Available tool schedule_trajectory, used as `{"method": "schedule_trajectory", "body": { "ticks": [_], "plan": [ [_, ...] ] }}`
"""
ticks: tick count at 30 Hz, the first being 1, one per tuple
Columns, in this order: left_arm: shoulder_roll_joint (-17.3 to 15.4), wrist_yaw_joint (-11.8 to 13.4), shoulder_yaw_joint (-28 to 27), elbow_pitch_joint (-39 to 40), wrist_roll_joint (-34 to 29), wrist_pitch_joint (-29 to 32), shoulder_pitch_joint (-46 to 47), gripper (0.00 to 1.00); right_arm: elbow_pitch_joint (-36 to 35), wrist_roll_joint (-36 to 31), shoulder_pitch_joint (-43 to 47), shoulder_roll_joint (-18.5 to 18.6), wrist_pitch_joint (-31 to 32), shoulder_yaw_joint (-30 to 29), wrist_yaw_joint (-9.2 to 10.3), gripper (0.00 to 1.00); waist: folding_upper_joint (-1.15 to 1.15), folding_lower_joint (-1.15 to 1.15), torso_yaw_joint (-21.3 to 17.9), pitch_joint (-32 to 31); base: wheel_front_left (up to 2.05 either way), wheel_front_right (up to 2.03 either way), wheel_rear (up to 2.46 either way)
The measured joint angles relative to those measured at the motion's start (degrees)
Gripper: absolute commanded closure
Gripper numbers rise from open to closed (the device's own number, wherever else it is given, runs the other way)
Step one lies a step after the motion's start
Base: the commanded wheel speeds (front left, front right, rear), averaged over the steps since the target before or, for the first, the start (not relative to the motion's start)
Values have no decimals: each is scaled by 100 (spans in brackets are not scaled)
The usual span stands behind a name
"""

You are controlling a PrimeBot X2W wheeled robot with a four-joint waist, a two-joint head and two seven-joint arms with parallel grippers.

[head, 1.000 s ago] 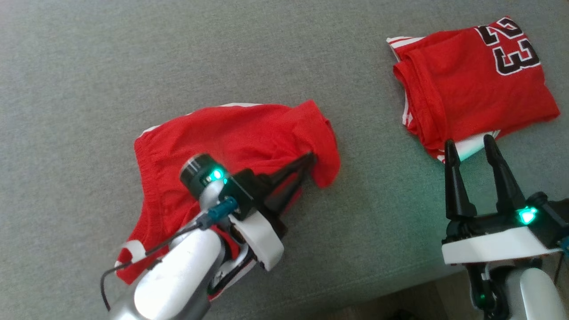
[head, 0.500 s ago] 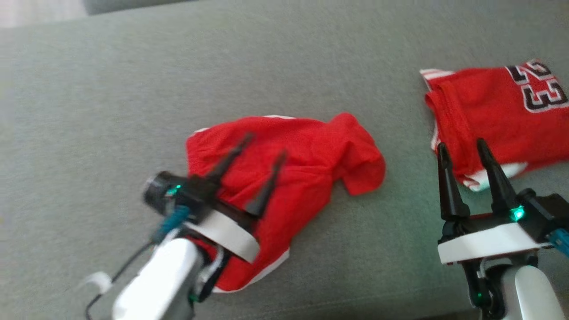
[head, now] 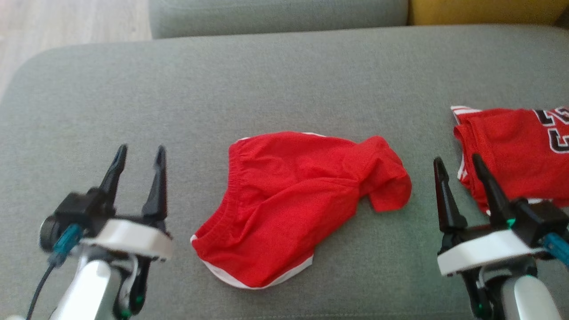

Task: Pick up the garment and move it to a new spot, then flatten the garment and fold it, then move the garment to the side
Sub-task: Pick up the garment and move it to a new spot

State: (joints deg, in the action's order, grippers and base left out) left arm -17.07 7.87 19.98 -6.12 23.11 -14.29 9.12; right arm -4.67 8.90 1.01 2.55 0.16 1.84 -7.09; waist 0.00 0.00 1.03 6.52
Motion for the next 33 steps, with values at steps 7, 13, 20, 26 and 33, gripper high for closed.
{"method": "schedule_trajectory", "body": {
  "ticks": [7, 13, 20, 26, 33],
  "plan": [
    [-245, -130, -243, 43, -125, 0, -753, 0, 31, -51, 268, -1, 162, 21, 0, 0, 0, 0, 149, -373, 0, 0, 0],
    [-253, -137, -235, 168, -236, 0, -1068, 0, 18, -52, 531, -1, 247, 40, -1, 0, 0, 0, 159, -592, 0, 0, 0],
    [-253, -133, -226, 227, -237, 0, -1263, 0, -22, -52, 731, -2, 328, 57, 0, 0, 0, 0, 131, -728, 0, 0, 0],
    [-254, -124, -221, 261, -286, 0, -1274, 0, -63, -51, 799, -2, 348, 53, 0, 0, 0, 0, 127, -762, 0, 0, 0],
    [-255, -122, -218, 267, -286, 0, -1275, 0, -90, -49, 799, -2, 348, 52, -1, 0, 0, 0, 134, -739, 0, 0, 0]
  ]
}}
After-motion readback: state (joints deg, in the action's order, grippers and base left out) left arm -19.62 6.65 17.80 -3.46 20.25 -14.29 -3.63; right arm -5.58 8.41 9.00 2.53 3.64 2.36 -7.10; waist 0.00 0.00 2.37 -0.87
